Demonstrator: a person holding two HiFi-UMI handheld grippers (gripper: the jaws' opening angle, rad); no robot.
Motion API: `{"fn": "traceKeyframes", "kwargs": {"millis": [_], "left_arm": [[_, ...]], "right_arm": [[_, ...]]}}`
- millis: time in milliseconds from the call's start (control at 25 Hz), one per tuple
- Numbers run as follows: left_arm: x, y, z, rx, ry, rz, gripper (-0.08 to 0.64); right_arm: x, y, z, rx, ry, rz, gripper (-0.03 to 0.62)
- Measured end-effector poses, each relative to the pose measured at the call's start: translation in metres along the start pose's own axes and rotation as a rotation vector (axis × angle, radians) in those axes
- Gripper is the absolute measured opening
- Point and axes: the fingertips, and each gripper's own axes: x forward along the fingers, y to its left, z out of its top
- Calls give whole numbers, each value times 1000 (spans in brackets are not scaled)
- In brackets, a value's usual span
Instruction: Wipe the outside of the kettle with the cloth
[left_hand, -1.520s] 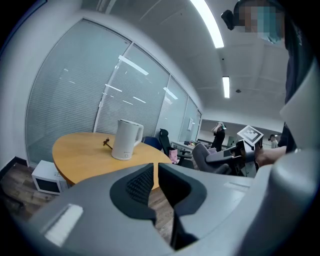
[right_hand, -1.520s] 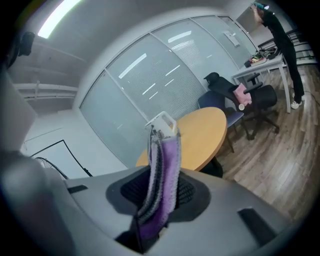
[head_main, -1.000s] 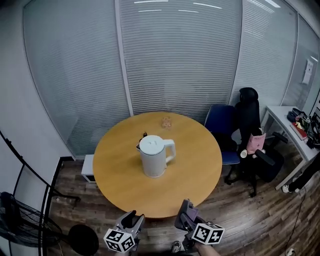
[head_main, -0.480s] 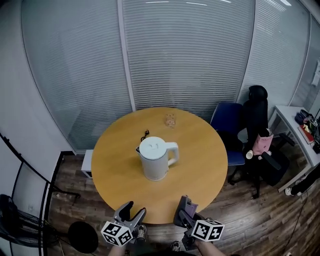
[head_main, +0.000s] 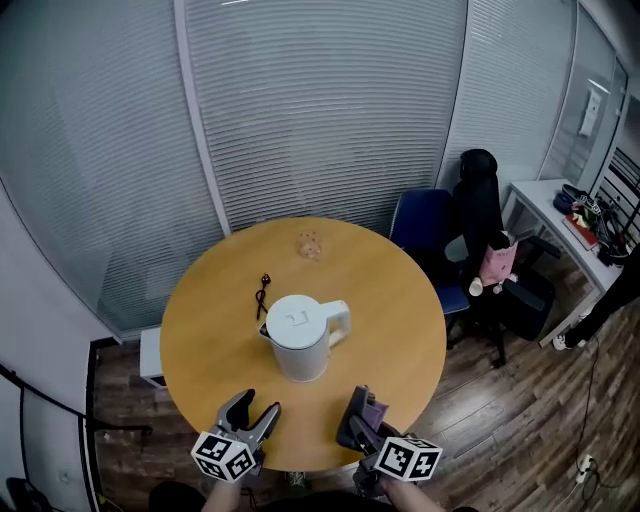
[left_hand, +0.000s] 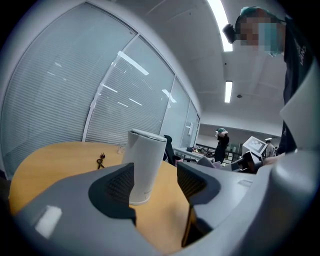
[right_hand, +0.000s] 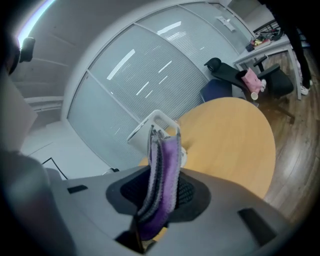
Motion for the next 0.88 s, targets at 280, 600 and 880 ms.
{"fn": "traceKeyframes", "kwargs": {"millis": [280,600,880], "left_arm": [[25,40,27,68,-1,-160,273],[55,59,53,128,-7,-333,290],[74,57,62,153,6,-445,296]], "right_arm": [[37,25,4,119,-170,-57,92],[61,64,27,240,-385,-49,92],[74,87,51,351,-548,-9,92]]}}
